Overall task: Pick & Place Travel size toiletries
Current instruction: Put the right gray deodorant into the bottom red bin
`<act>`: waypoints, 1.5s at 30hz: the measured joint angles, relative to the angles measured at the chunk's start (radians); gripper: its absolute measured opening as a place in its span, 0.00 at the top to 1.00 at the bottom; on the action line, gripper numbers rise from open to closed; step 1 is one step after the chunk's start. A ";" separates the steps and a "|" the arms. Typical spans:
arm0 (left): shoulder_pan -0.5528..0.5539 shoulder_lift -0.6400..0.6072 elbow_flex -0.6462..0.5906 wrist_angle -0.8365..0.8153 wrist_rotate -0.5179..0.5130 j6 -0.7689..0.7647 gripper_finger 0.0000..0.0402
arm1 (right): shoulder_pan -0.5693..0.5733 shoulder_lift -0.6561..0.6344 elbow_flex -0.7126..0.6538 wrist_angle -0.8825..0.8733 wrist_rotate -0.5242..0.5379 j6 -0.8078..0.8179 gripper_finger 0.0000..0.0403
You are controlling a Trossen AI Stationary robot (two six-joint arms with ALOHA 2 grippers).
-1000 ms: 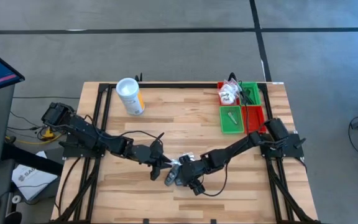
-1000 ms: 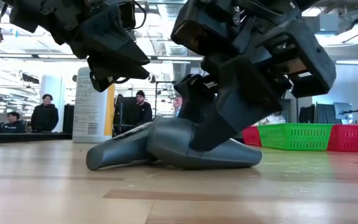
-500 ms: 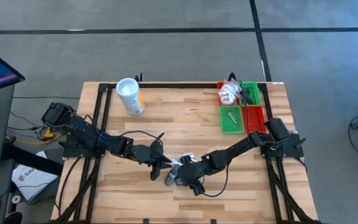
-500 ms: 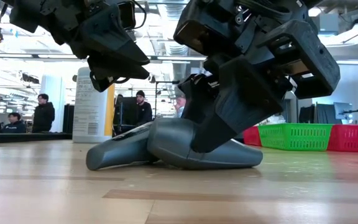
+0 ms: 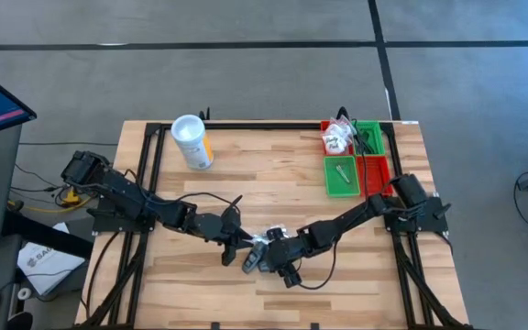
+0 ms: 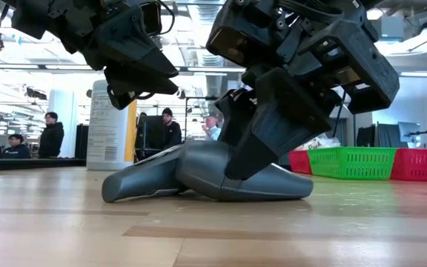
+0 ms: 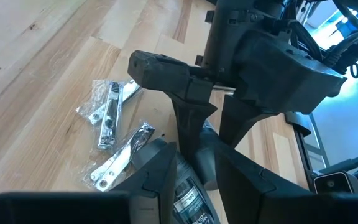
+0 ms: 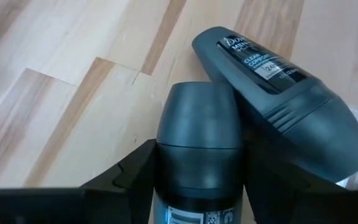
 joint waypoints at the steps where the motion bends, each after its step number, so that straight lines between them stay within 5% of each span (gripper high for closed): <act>1: 0.000 0.000 0.000 0.000 0.000 0.000 0.75 | 0.000 0.000 0.000 -0.002 0.000 0.003 0.53; 27: 0.000 0.000 0.000 0.003 -0.003 0.019 0.75 | -0.001 -0.129 0.083 -0.246 -0.082 0.006 0.53; 45: 0.000 0.000 -0.008 0.024 -0.014 0.042 0.75 | -0.103 -0.475 -0.052 -0.622 0.280 0.359 0.53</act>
